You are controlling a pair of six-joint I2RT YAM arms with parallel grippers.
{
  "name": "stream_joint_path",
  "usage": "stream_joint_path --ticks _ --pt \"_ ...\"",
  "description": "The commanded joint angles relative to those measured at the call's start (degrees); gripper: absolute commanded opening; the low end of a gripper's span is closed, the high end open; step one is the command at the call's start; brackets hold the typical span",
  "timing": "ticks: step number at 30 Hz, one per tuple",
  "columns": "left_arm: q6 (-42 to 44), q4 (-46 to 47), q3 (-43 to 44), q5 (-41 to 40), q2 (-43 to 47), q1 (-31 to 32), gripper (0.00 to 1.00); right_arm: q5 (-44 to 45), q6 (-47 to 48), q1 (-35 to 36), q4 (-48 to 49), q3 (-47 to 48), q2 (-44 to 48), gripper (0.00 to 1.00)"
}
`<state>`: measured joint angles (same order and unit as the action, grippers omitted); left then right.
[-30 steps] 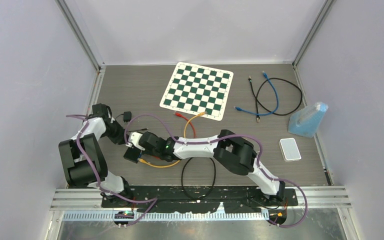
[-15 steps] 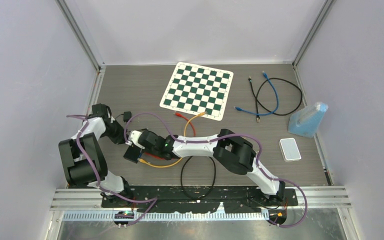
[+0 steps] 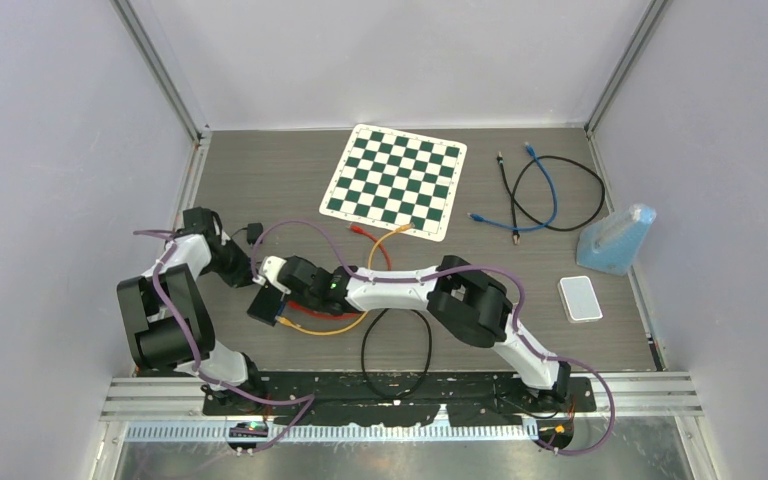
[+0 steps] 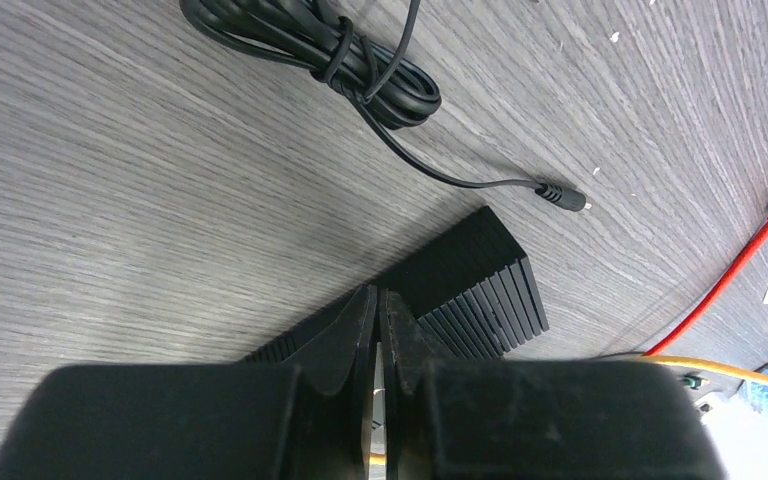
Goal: Insert the plug into the switch port
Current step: Insert the connector into the switch port.
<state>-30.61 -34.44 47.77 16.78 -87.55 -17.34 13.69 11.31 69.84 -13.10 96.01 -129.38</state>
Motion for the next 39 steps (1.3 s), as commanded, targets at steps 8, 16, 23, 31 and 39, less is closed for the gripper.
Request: stream_joint_path --ticks 8,16,23,31,39 --pt "0.5 0.2 1.0 2.5 -0.8 -0.2 0.06 -1.8 -2.8 -0.6 2.4 1.3 4.3 0.05" --pt "0.9 -0.3 1.2 1.7 -0.7 -0.1 0.06 -1.0 -3.1 -0.9 1.7 0.8 5.2 0.05" --pt "0.9 -0.3 1.2 1.3 -0.1 -0.2 0.06 -1.5 -3.4 -0.9 1.9 0.6 5.8 0.05" --pt "1.1 -0.6 1.2 1.2 0.1 -0.1 0.06 -2.9 -5.2 -1.2 3.3 1.1 4.8 0.05" --pt "0.9 -0.1 0.7 3.3 -1.0 -0.2 0.06 -5.3 -6.9 -2.0 7.5 -0.9 4.4 0.05"
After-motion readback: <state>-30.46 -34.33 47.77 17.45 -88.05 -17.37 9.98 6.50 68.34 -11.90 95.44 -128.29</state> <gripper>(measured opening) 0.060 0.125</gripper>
